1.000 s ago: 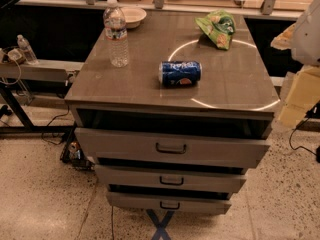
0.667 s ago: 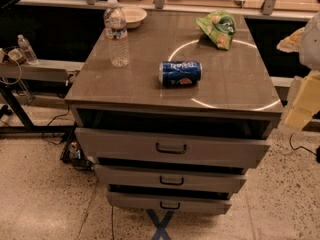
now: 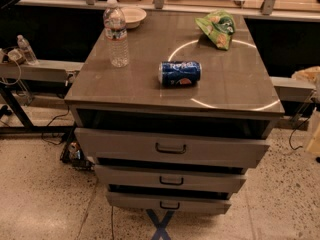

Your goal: Open middle drawer

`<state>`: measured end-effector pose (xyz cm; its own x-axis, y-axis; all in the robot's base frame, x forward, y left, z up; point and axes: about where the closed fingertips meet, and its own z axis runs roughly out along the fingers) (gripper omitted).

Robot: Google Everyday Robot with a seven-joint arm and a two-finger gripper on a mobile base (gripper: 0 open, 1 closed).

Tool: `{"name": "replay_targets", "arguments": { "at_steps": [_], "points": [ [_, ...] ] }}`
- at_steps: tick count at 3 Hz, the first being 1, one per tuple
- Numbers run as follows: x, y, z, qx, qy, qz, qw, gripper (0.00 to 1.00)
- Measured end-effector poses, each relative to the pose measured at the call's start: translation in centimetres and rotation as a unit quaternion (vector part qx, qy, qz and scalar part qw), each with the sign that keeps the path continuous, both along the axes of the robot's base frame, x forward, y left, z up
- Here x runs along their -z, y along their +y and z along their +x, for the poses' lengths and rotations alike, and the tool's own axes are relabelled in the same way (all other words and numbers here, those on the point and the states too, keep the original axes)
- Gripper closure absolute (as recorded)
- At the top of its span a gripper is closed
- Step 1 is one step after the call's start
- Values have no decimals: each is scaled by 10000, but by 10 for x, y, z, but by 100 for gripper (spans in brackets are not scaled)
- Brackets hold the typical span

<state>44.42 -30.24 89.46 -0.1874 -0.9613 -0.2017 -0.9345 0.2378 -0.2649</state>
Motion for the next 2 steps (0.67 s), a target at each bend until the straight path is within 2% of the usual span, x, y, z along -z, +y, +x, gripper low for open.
{"name": "replay_targets", "arguments": {
  "at_steps": [1,2],
  "points": [
    [51,-31,-14,-135,160,-129,9997,0],
    [51,-31,-14,-135,160,-129,9997,0]
  ]
}}
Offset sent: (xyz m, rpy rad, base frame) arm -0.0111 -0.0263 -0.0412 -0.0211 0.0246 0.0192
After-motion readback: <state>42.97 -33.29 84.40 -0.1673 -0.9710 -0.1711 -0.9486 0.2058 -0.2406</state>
